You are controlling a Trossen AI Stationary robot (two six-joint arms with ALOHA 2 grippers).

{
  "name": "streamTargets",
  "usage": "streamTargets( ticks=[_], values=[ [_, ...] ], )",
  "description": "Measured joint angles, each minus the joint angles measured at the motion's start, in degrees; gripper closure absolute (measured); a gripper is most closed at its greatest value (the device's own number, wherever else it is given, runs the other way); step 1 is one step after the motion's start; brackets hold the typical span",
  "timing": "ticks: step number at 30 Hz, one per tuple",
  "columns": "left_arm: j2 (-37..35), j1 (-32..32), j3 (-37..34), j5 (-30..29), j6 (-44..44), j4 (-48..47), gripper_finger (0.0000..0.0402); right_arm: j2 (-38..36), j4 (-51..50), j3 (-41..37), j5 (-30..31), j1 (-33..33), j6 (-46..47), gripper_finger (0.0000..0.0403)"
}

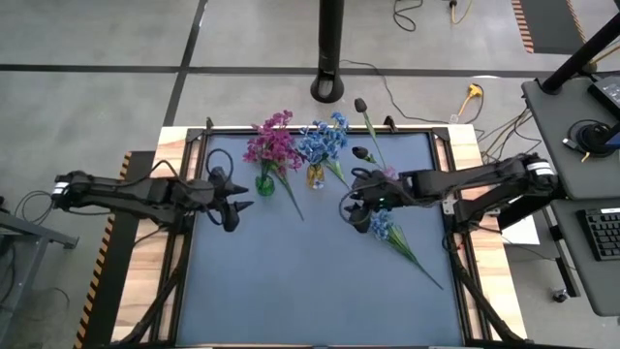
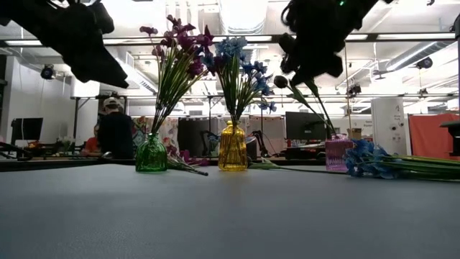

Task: Sort flowers into vase by color
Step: Put the blue flowers into the yellow flower vase

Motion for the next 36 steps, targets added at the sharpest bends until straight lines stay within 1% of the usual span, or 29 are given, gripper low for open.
streamTargets(
  ticks=[2,9,15,21,25,30,33,36],
  values=[
    [0.41,0.00,-0.40,0.00,-0.08,-0.18,0.0208,2.60,0.25,0.54,-1.13,0.00,0.03,0.0200],
    [2.09,-0.29,-0.94,-0.02,-0.12,0.02,0.0208,9.83,2.39,2.54,-1.06,2.67,2.30,0.0200],
    [2.69,-3.11,-2.17,-0.01,-0.86,1.26,0.0208,13.22,3.31,2.68,-0.62,7.20,6.02,0.0200],
    [2.56,-7.25,-2.41,-0.07,-2.77,1.81,0.0208,14.45,1.96,2.56,-0.64,12.37,10.93,0.0200],
    [2.51,-9.29,-1.73,-0.02,-3.08,1.70,0.0208,13.28,-4.47,2.56,-1.30,15.70,16.43,0.0200],
    [2.49,-9.77,-1.07,-0.02,-2.99,1.75,0.0208,10.71,-17.53,2.56,-4.13,19.60,28.08,0.0200],
    [2.57,-9.75,-0.97,-0.02,-2.95,1.75,0.0208,8.71,-24.99,2.56,-4.14,21.71,34.39,0.0200],
    [2.60,-9.75,-0.92,-0.02,-2.92,1.75,0.0208,7.36,-31.37,2.53,-3.68,22.79,37.93,0.0200]
  ],
)
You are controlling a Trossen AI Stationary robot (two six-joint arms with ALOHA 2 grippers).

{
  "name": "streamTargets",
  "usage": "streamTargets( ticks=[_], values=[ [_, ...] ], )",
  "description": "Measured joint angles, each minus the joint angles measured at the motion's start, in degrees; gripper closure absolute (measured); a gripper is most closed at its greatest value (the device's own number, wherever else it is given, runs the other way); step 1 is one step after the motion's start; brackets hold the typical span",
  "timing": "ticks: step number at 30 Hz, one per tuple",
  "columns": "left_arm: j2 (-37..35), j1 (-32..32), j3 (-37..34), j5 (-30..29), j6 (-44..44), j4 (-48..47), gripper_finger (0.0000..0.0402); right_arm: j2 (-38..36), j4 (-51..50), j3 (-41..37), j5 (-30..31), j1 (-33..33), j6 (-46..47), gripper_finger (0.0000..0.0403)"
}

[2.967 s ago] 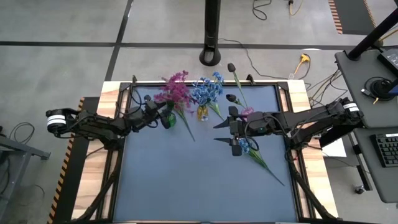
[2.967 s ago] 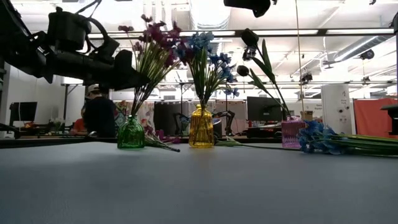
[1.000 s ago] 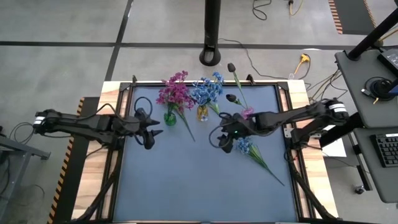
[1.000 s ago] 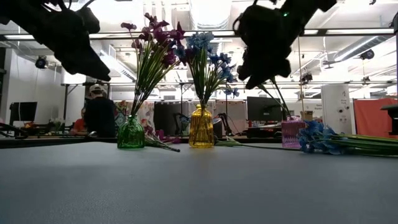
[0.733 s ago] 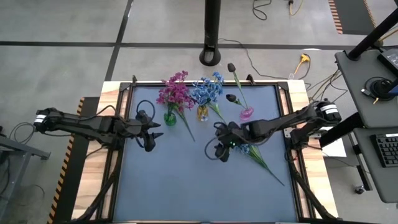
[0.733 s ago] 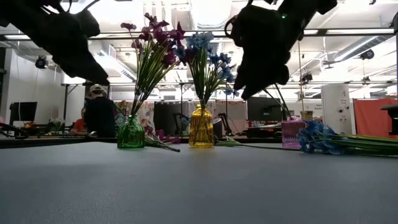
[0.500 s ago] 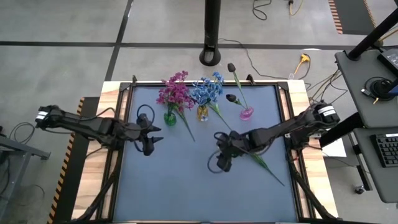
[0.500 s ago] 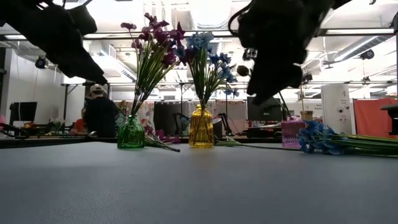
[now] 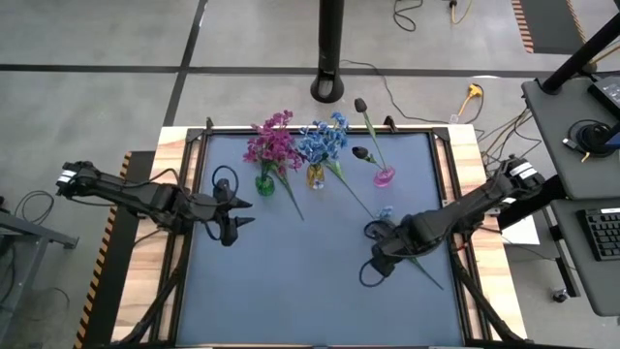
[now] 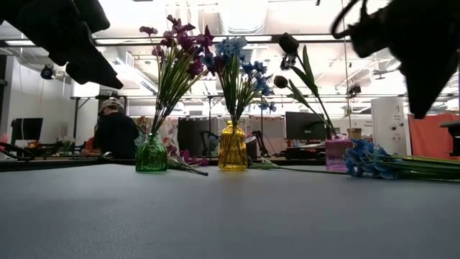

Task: Sort flowers into vase by color
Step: Put the blue flowers into the yellow flower vase

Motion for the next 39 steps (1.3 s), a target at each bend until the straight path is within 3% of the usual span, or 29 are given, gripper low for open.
streamTargets(
  ticks=[7,16,23,30,39],
  values=[
    [0.34,0.00,-0.15,0.00,0.03,-0.09,0.0208,-1.37,-3.53,-2.13,-0.26,-0.01,1.01,0.0200],
    [0.60,0.00,-0.17,0.02,2.74,-0.12,0.0208,-1.79,-3.05,-7.50,-6.59,-0.01,3.79,0.0198],
    [0.63,0.00,-0.21,0.00,3.08,-0.12,0.0208,-1.87,-2.33,-10.59,-7.08,-0.01,6.38,0.0159],
    [0.85,0.00,-0.48,0.00,3.08,-0.10,0.0208,-1.87,2.32,-13.46,-6.01,-0.02,4.06,0.0126],
    [0.85,0.00,-0.50,-0.12,3.08,0.07,0.0208,-1.87,11.68,-19.71,-4.93,-0.03,5.12,0.0144]
  ],
)
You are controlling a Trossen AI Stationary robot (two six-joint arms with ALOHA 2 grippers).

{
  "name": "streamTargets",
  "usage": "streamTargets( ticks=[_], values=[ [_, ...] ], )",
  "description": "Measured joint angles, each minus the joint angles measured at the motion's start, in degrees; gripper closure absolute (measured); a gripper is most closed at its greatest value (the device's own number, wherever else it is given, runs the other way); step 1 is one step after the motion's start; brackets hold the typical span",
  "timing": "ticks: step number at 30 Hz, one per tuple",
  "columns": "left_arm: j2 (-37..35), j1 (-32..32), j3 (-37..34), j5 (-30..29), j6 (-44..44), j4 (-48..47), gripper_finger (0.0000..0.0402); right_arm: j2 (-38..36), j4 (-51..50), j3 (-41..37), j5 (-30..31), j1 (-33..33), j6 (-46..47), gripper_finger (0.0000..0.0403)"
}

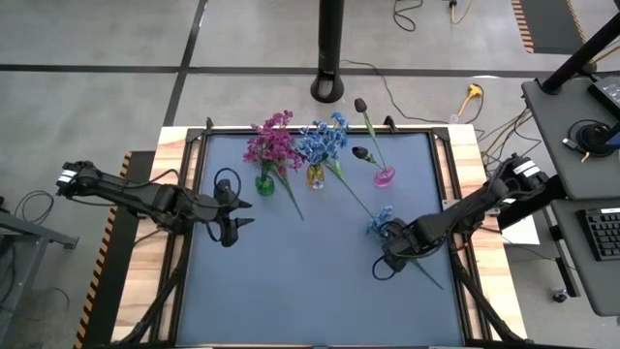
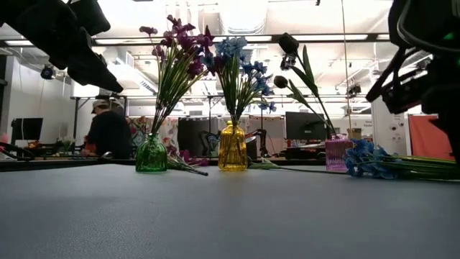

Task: Sort flowers into vase by color
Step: Put the blue flowers into the yellow flower vase

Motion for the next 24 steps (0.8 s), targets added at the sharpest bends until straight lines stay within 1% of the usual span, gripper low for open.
streamTargets(
  ticks=[3,6,15,20,24],
  values=[
    [0.00,0.00,0.00,-0.08,0.00,0.15,0.0208,-0.20,3.82,-2.38,0.04,0.02,0.91,0.0161],
    [0.02,0.00,0.00,-0.09,0.00,0.24,0.0208,-0.17,4.40,-3.19,0.31,0.02,2.32,0.0187],
    [0.02,0.00,0.00,-0.10,-0.02,1.88,0.0208,-0.49,4.30,-2.22,0.47,0.02,1.47,0.0310],
    [0.02,0.00,0.00,-0.10,-0.02,2.29,0.0208,-1.31,-0.14,-0.54,0.44,0.00,1.00,0.0365],
    [0.03,0.00,-0.02,-0.07,-0.02,2.52,0.0208,-3.63,-4.82,1.93,0.18,0.00,1.30,0.0380]
  ],
)
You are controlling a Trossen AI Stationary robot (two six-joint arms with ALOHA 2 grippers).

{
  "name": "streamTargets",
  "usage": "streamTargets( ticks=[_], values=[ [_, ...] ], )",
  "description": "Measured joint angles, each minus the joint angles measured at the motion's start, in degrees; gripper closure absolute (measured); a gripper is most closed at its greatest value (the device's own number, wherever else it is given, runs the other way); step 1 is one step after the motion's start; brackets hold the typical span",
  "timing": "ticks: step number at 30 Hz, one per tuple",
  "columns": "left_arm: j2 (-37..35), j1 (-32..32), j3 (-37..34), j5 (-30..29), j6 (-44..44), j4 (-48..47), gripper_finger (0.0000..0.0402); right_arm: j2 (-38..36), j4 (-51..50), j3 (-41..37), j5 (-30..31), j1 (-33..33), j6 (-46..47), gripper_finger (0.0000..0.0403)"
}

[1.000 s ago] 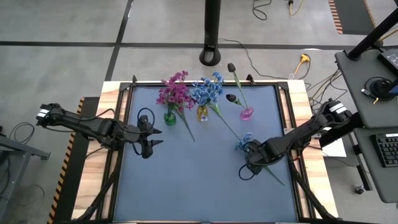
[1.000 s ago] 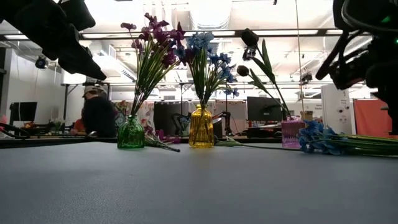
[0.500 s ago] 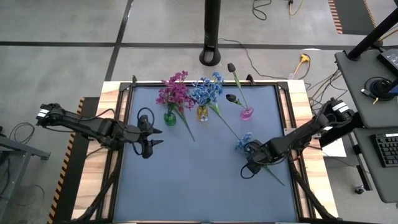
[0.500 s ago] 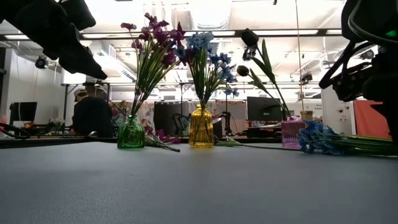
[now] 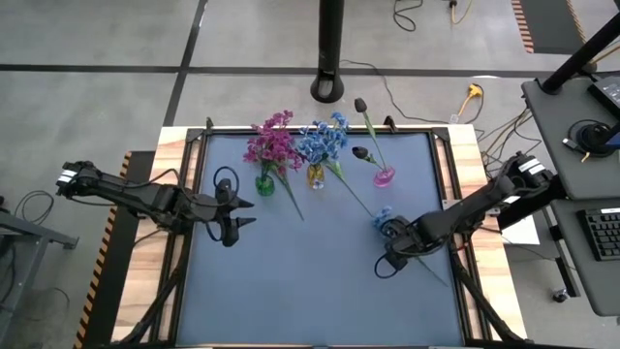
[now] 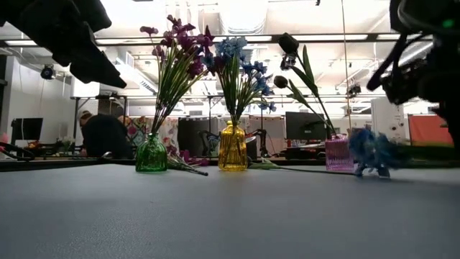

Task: Sort flowers into vase by color
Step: Put the blue flowers into the yellow flower vase

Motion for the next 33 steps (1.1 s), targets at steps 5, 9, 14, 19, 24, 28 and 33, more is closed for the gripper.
streamTargets(
  ticks=[5,9,14,19,24,28,33],
  values=[
    [0.01,0.02,0.00,0.00,0.00,1.04,0.0208,-5.45,0.39,2.19,4.97,0.02,-1.78,0.0375],
    [0.08,0.01,0.00,0.00,0.65,2.64,0.0208,-10.39,6.97,2.15,13.75,0.00,-7.62,0.0375],
    [0.25,0.00,0.00,0.07,1.46,4.57,0.0208,-13.95,19.97,2.15,24.43,0.00,-22.45,0.0375],
    [0.36,0.02,-0.05,0.11,1.50,6.04,0.0208,-13.02,38.95,1.68,28.92,-0.23,-43.04,0.0375],
    [0.73,0.01,-0.11,0.17,1.52,8.95,0.0208,-9.14,64.73,-1.28,28.71,-1.24,-65.62,0.0375],
    [2.09,-0.16,-0.51,0.17,1.53,12.61,0.0208,-5.05,87.65,-5.04,28.30,-3.02,-80.04,0.0375],
    [5.27,-0.63,-1.07,0.13,1.52,16.78,0.0208,2.13,115.65,-9.27,28.28,-7.50,-92.91,0.0374]
  ],
)
